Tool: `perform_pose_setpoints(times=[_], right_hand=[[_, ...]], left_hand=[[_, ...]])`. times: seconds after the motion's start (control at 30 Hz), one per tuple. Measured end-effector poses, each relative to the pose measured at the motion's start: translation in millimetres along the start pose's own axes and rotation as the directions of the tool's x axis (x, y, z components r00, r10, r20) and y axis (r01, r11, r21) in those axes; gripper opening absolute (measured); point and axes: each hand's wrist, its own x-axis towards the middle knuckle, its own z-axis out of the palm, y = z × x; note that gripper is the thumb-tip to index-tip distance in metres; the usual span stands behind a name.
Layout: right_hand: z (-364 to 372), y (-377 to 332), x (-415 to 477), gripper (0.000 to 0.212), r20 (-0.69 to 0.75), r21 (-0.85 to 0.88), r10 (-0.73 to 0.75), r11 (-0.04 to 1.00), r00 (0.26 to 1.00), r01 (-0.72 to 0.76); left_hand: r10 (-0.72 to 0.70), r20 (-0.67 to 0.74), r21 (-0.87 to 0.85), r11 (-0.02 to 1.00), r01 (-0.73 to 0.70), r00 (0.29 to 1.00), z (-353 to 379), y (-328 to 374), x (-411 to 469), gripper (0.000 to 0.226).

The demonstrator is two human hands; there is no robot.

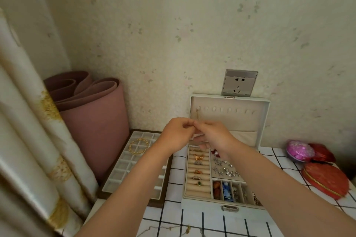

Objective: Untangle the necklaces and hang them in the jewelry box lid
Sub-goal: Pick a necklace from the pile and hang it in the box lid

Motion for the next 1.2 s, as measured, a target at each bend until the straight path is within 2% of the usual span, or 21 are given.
perform_pose_setpoints(times=[0.13,0.23,0.3,0.37,0.47,0.53,0.7,0.83,0.93,1.03,1.13,1.2], right_hand=[[-5,-4,-6,0.024,0.000,-0.056,-0.019,0.998,1.000,0.019],[-5,-12,-8,0.017,-0.037,-0.035,-0.034,0.999,0.999,0.032],[-6,-18,-10,0.015,-0.061,-0.054,-0.036,0.998,0.997,0.033],[-10,-23,-9,0.016,-0.063,-0.105,-0.060,0.993,0.996,0.053],[-12,-30,-9,0.019,-0.038,-0.145,-0.097,0.985,0.995,0.091],[-12,-31,-6,0.017,-0.040,-0.167,-0.140,0.977,0.989,0.131],[-19,-22,-1,0.013,-0.061,-0.238,-0.207,0.953,0.976,0.187],[-24,-15,-6,0.023,-0.028,-0.365,-0.057,0.930,0.998,0.043],[-21,-5,-13,0.022,0.111,-0.461,0.032,0.887,0.993,0.023],[-14,3,-13,0.012,0.193,-0.477,-0.035,0.870,0.981,0.125],[-14,4,-8,0.021,0.182,-0.440,-0.101,0.881,0.978,0.173],[-18,1,-4,0.018,0.163,-0.446,-0.128,0.875,0.978,0.189]], left_hand=[[-0.019,-0.029,-0.020,1.000,0.019,0.999,-4,-4,-5,0.021],[-0.073,-0.199,-0.038,0.997,0.066,0.977,-2,-9,-8,0.012],[-0.109,-0.277,-0.038,0.994,0.103,0.955,0,-14,-8,0.016],[-0.114,-0.202,-0.052,0.993,0.106,0.973,4,-15,-8,0.016],[-0.061,0.006,-0.113,0.992,0.061,0.998,12,-6,-10,0.021],[-0.063,0.066,-0.175,0.982,0.074,0.996,16,2,-11,0.023],[-0.072,0.042,-0.148,0.986,0.078,0.997,14,-1,-3,0.012],[-0.065,0.018,-0.120,0.991,0.066,0.998,14,-5,1,0.011],[-0.015,-0.035,-0.052,0.999,0.013,0.999,13,-7,5,0.010],[0.046,-0.028,0.024,0.999,-0.045,0.999,11,-5,5,0.009],[0.099,-0.022,0.066,0.993,-0.098,0.995,8,-5,8,0.012],[0.117,-0.044,0.092,0.989,-0.113,0.992,6,-6,9,0.017]])
